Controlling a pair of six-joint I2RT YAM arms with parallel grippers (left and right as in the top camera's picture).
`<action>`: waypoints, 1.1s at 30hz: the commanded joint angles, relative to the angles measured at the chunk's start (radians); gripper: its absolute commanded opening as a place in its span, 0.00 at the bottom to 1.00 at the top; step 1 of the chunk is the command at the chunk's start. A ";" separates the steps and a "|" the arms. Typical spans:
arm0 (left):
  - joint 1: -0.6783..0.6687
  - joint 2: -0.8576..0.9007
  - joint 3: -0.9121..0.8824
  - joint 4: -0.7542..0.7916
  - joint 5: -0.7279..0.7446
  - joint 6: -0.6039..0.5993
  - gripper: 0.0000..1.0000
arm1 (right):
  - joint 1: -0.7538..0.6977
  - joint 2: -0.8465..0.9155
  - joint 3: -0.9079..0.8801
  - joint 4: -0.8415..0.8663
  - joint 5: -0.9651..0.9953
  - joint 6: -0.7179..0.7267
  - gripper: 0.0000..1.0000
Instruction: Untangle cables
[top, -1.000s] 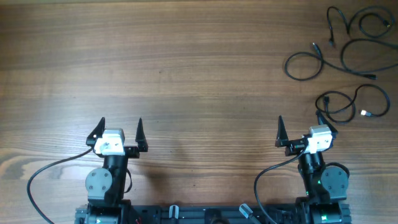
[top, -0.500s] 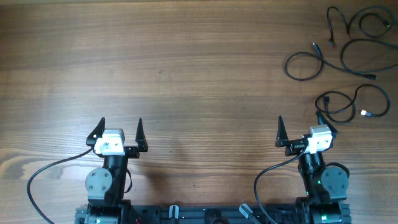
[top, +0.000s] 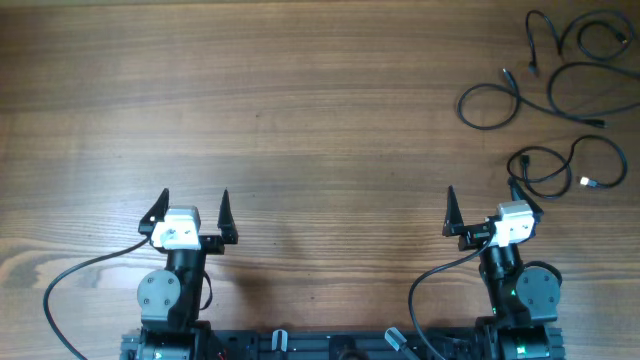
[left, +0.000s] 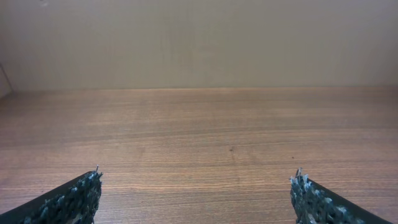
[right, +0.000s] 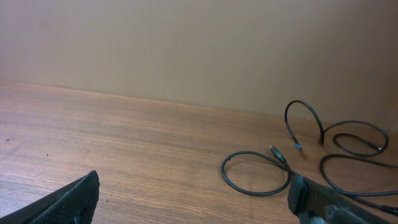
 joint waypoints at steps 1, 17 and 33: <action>0.002 -0.006 -0.008 0.003 0.012 -0.003 1.00 | -0.001 -0.009 0.000 0.003 -0.001 -0.012 1.00; 0.002 -0.006 -0.008 0.003 0.012 -0.003 1.00 | -0.001 -0.009 0.000 0.003 -0.001 -0.012 1.00; 0.002 -0.006 -0.008 0.003 0.012 -0.003 1.00 | -0.001 -0.009 0.000 0.003 -0.001 -0.012 1.00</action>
